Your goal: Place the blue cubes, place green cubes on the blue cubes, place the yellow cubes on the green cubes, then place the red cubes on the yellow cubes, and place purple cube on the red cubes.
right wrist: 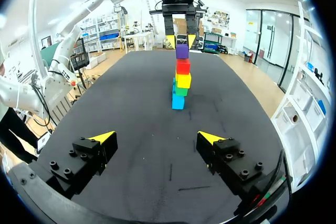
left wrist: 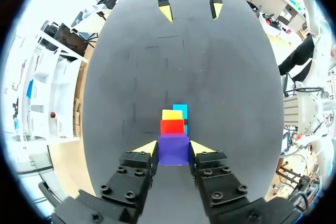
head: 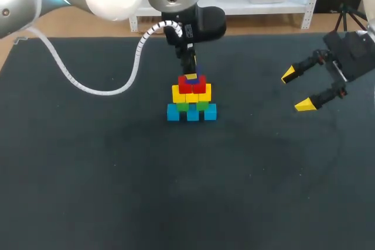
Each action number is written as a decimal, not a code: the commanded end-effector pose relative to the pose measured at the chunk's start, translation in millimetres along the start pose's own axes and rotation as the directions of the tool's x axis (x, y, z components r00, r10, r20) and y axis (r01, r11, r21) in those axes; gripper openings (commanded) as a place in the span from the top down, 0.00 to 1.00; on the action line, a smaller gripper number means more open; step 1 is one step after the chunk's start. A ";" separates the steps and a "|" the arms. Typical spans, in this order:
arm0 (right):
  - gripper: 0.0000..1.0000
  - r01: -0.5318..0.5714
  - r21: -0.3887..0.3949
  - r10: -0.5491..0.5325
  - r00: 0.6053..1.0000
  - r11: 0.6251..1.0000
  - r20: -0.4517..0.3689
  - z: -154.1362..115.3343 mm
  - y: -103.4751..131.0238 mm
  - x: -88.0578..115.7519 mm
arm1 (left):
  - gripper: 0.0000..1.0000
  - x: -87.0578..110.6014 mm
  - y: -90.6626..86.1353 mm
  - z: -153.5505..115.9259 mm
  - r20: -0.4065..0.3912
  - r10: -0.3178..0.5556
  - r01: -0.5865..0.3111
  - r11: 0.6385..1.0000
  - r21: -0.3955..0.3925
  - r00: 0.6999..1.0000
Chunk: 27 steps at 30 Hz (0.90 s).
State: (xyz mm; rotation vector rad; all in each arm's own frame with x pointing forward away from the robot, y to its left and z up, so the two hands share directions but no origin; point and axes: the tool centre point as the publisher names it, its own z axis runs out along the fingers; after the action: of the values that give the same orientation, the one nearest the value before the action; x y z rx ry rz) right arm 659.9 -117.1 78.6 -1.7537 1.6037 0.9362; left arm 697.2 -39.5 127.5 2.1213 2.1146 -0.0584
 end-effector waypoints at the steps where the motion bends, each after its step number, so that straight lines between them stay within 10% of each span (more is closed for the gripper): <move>1: 0.00 0.001 0.000 -0.001 1.000 1.000 0.001 0.5 -0.3 0.2 | 0.81 -1.1 2.6 0.1 -0.003 0.005 -0.005 1.000 0.006 1.000; 27: 0.00 0.001 0.000 -0.001 1.000 1.000 0.001 0.5 -0.3 0.2 | 0.61 0.7 4.8 0.9 -0.004 0.006 -0.006 1.000 0.008 1.000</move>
State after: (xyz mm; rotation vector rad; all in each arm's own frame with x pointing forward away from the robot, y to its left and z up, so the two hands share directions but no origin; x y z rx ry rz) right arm 659.9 -117.1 78.6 -1.7537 1.6037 0.9362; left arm 699.2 -38.7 126.7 2.1264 2.1128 -0.0578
